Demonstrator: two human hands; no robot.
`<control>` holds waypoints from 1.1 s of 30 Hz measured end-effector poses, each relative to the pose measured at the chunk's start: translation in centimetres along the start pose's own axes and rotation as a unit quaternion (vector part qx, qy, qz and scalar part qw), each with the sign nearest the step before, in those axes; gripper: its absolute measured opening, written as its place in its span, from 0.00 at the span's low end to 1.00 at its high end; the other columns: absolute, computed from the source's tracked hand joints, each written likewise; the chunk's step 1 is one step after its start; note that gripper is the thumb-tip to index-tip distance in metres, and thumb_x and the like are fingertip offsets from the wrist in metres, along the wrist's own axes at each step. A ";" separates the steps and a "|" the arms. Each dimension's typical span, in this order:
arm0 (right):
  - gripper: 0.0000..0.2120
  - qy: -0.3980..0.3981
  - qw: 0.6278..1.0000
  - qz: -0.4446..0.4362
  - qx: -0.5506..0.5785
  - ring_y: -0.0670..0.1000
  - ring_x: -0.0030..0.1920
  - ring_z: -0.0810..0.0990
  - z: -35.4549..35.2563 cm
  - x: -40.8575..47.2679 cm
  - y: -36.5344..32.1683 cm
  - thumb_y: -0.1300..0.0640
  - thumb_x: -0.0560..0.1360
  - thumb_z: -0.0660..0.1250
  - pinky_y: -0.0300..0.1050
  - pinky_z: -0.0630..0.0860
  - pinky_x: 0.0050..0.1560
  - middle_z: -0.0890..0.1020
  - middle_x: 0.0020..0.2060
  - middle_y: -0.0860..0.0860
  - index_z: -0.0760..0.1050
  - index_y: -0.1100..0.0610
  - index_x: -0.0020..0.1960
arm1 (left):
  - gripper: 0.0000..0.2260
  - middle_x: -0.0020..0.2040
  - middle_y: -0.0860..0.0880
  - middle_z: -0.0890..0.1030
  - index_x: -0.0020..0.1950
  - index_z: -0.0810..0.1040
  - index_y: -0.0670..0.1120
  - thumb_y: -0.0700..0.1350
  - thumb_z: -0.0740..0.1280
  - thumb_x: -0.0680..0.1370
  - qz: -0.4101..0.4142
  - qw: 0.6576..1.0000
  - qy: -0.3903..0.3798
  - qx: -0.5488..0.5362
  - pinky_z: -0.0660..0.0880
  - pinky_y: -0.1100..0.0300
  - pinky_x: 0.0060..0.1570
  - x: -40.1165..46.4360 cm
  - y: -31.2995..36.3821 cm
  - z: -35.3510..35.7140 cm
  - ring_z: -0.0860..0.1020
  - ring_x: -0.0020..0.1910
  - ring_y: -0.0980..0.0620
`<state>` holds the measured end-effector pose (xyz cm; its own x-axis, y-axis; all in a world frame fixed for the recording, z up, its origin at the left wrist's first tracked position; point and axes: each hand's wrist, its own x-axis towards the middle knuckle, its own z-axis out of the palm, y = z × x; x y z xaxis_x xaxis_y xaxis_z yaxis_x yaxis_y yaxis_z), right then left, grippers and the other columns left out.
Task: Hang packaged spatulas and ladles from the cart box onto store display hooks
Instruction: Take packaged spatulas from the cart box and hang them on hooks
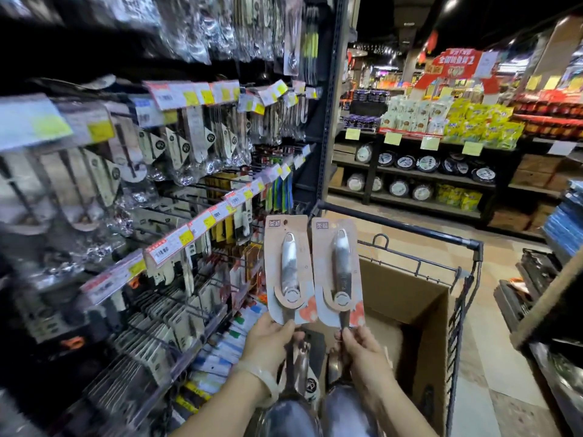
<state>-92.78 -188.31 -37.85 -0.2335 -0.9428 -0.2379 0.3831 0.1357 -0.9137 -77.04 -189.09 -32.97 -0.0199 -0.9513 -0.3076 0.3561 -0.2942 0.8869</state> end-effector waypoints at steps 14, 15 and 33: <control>0.07 -0.238 0.967 -0.075 -0.050 0.53 0.39 0.76 17.8 -3.6 -3.3 0.65 0.79 0.58 0.47 0.74 0.40 0.78 0.38 0.58 0.74 0.63 0.50 | 0.08 0.39 0.51 0.85 0.53 0.77 0.45 0.36 0.63 0.77 0.187 0.976 0.112 -0.021 0.80 0.57 0.44 -6.1 11.6 -11.2 0.82 0.36 0.55; 0.06 -0.253 0.964 -0.068 -0.039 0.53 0.37 0.76 19.3 -4.2 -3.2 0.65 0.79 0.58 0.43 0.74 0.37 0.78 0.38 0.59 0.74 0.63 0.51 | 0.07 0.38 0.51 0.85 0.53 0.77 0.44 0.37 0.64 0.77 0.197 0.972 0.124 -0.015 0.78 0.53 0.48 -6.8 12.4 -12.4 0.82 0.36 0.54; 0.09 -0.343 0.937 0.034 0.060 0.46 0.23 0.78 30.2 -17.8 3.6 0.70 0.78 0.56 0.34 0.77 0.28 0.80 0.24 0.52 0.73 0.60 0.47 | 0.05 0.37 0.53 0.84 0.50 0.76 0.47 0.39 0.65 0.76 0.226 0.937 0.264 0.044 0.71 0.71 0.27 -21.9 13.2 -24.7 0.81 0.31 0.61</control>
<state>-60.22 -180.21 -26.94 0.4089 -0.9125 0.0114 0.4834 0.2059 -0.8508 -48.84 -169.88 -23.05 0.5866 -0.8099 -0.0013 0.1377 0.0982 0.9856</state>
